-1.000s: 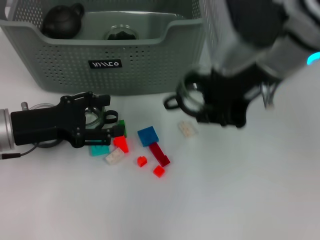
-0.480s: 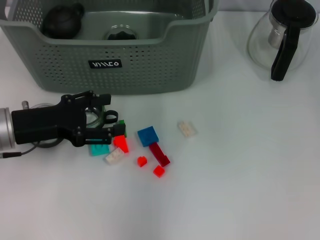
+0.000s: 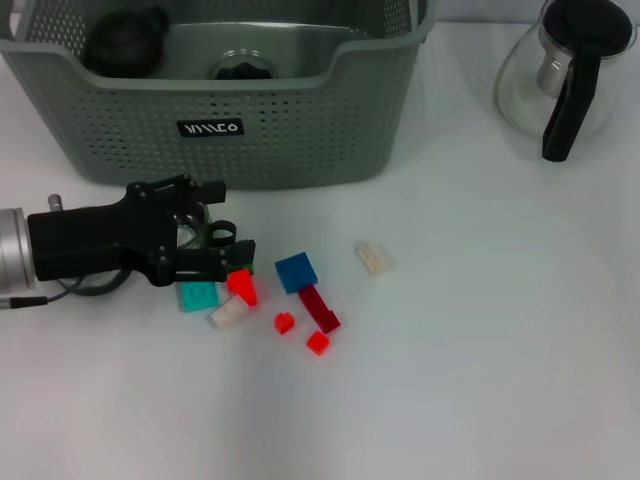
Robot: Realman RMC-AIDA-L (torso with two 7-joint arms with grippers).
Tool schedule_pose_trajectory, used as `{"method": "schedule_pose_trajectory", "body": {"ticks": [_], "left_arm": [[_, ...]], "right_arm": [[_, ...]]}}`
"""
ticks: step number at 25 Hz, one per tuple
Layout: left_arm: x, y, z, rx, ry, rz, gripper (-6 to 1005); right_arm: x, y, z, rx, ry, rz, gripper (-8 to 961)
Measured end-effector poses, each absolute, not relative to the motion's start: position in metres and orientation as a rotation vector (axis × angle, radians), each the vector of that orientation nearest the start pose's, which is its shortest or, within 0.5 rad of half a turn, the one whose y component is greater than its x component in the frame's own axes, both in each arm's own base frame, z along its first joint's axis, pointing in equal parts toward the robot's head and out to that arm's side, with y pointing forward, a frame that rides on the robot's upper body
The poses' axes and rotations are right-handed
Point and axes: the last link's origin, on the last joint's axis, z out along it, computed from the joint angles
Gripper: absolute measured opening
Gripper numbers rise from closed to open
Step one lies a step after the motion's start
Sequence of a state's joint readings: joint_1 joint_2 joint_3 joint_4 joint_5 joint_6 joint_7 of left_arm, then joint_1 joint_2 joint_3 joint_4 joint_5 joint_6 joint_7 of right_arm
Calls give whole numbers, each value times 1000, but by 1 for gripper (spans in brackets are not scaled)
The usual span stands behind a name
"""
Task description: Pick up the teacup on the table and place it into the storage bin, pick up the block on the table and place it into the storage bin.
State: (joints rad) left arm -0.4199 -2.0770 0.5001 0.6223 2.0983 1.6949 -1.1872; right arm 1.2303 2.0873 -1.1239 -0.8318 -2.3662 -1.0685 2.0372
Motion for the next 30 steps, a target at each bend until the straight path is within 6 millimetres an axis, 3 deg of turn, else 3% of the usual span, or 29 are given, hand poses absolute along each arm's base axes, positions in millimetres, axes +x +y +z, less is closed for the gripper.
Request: {"method": "schedule_pose_trajectory", "body": {"ticks": [10, 19, 30], "left_arm": [[-303, 286, 10, -2658, -572, -749, 919], [-302, 286, 10, -2652, -567, -761, 919], [-302, 285, 9, -2650, -572, -762, 919]], "right_arm": [[17, 479, -72, -2597, 21, -56, 115], [37, 478, -85, -2574, 33, -98, 132], [46, 476, -91, -2579, 36, -139, 153]]}}
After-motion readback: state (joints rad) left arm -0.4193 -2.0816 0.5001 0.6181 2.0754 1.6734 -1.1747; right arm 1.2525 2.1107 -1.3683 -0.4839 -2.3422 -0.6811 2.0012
